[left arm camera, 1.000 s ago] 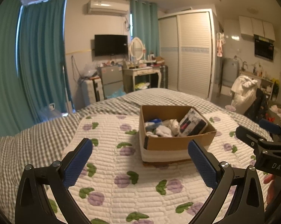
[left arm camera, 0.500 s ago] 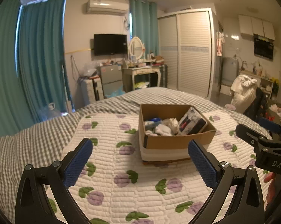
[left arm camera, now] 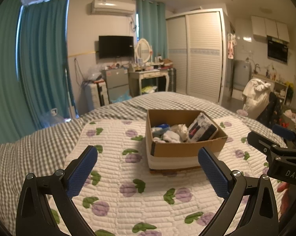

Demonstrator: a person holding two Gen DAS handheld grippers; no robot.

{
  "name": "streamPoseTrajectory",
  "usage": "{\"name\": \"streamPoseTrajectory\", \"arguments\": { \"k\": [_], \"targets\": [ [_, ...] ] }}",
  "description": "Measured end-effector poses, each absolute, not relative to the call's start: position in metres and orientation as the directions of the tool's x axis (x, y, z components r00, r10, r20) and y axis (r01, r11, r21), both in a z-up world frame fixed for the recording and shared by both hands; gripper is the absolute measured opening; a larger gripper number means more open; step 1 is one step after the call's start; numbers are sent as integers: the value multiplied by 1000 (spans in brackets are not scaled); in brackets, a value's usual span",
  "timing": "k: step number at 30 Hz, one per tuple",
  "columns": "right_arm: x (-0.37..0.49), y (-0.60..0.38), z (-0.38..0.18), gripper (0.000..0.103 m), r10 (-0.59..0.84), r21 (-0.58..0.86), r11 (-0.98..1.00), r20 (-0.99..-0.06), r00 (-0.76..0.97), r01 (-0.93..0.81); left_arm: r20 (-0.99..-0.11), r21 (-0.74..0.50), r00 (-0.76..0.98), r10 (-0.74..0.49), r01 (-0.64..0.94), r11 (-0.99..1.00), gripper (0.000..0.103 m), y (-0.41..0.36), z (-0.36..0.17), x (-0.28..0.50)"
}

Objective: Organize soft objects

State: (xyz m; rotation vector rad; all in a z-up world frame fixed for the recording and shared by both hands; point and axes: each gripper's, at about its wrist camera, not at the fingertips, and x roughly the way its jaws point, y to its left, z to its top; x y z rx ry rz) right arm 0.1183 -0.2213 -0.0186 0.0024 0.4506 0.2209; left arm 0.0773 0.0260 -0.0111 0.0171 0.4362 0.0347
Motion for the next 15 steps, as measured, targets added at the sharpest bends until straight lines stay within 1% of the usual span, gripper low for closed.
{"name": "streamPoseTrajectory", "arguments": {
  "k": [15],
  "targets": [
    [117, -219, -20, 103, 208, 51, 977, -442, 873, -207, -415, 23, 909, 33, -26, 999, 103, 25, -12, 77]
  ]
}}
